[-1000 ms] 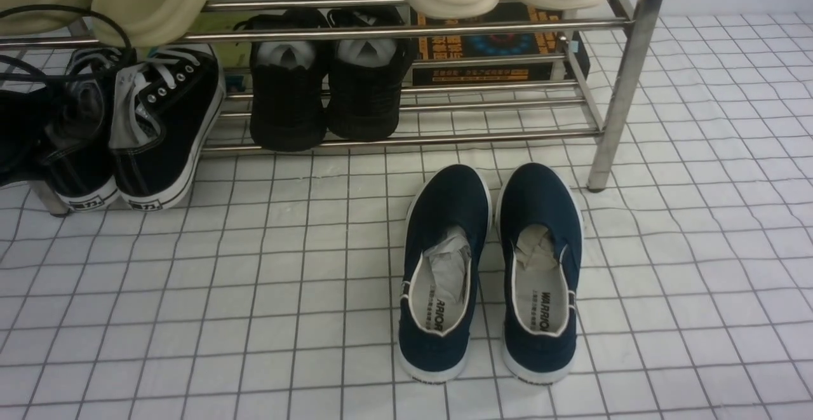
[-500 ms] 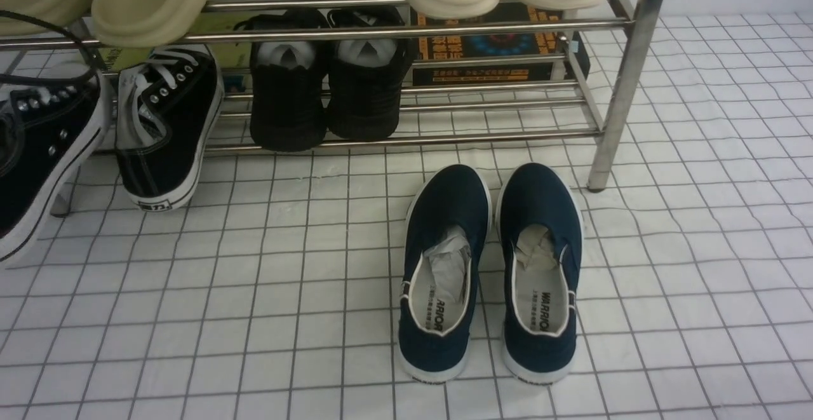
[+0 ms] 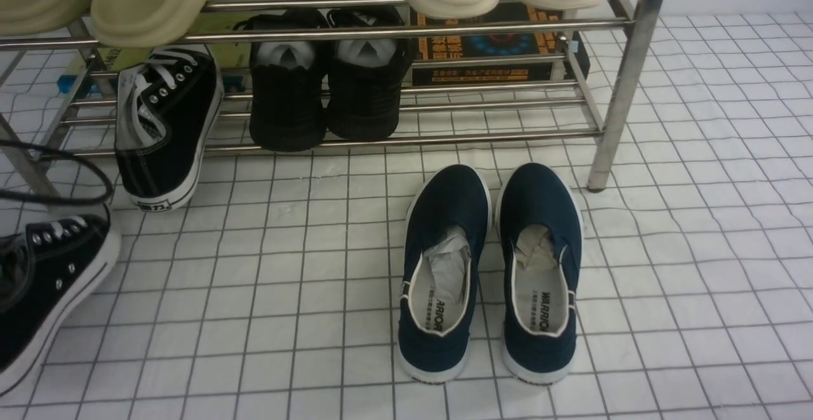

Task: Take the shoes off the shelf with your hand from the white checkered tablecloth.
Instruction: 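Set the held shoe down on the floor in front of the rack with the left gripper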

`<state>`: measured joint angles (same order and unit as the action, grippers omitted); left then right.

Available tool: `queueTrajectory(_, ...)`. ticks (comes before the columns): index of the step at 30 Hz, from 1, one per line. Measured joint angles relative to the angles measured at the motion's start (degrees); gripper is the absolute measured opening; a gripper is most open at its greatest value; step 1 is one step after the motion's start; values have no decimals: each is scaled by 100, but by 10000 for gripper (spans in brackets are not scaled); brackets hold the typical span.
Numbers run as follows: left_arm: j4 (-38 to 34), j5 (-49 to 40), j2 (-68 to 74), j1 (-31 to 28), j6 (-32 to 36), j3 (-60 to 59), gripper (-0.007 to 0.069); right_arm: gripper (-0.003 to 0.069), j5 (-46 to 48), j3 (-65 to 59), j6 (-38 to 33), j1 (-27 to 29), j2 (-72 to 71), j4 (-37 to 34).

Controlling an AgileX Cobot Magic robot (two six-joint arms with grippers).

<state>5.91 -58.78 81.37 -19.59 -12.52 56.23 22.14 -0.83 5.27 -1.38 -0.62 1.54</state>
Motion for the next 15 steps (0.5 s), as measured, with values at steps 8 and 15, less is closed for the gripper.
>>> queueTrajectory(8,1,1078,29,0,55,-609,64,239,0,0,0,0,0,0)
queueTrajectory(15,363,1035,29,0,55,-310,291,239,0,0,0,0,0,0)
